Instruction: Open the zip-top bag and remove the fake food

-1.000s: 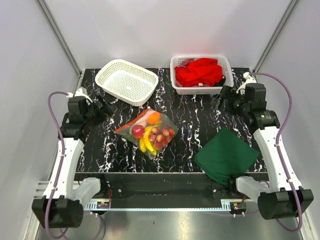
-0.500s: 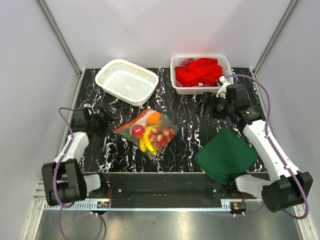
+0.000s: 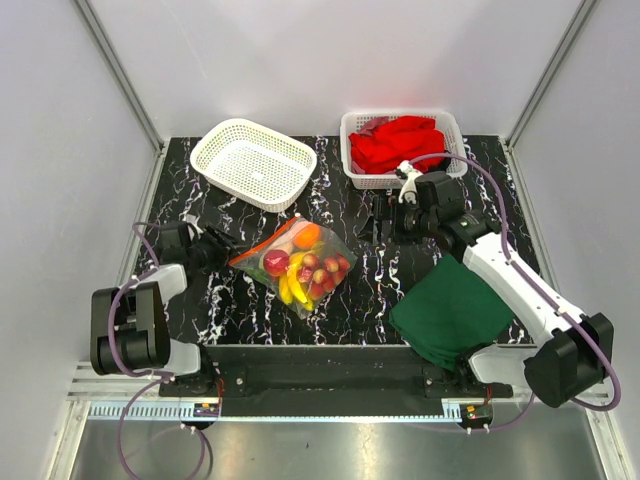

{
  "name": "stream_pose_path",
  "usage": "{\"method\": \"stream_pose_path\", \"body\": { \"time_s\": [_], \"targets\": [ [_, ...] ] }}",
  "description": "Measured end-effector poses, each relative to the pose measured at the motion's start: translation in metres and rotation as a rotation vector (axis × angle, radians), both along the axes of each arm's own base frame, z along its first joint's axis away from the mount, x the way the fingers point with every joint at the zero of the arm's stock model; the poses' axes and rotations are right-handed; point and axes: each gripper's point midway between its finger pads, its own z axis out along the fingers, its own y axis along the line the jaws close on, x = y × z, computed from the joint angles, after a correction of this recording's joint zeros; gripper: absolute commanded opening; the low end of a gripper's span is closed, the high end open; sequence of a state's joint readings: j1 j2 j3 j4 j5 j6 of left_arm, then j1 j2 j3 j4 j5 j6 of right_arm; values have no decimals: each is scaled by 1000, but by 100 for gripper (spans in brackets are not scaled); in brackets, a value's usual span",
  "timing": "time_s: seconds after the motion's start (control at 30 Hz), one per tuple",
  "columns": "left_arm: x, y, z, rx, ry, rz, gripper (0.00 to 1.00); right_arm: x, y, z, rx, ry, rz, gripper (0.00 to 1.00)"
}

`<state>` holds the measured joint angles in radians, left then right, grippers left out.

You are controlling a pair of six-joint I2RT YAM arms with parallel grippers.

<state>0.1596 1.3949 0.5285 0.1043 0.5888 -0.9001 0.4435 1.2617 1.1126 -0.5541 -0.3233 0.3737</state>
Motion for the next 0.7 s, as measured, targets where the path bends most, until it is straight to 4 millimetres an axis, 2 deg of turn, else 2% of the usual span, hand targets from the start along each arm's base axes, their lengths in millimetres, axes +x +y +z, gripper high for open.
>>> {"method": "stream_pose_path", "body": {
  "time_s": [0.07, 0.23, 0.3, 0.4, 0.5, 0.57, 0.67, 0.7],
  "targets": [
    [-3, -6, -1, -25, -6, -12, 42, -1, 6, -1, 2, -2, 13, 100],
    [-6, -22, 3, -50, -22, -58, 8, -5, 19, -3, -4, 8, 35, 100],
    [-7, -26, 4, -43, -27, -76, 1, -5, 24, -2, -3, 8, 43, 100],
    [-7, -30, 13, -15, -38, -110, 0, -5, 31, 3, 4, -3, 59, 100],
    [1, -42, 46, 41, -120, -186, 0, -2, 35, 7, 10, -14, 61, 100],
    [7, -56, 79, 94, -215, -254, 0, 1, 34, 9, 6, -21, 51, 100],
    [9, -86, 140, 162, -399, -373, 0, 12, 31, 14, -9, -26, -11, 100],
    [7, -92, 152, 174, -438, -399, 0, 15, 31, 16, -14, -22, -26, 100]
  ]
}}
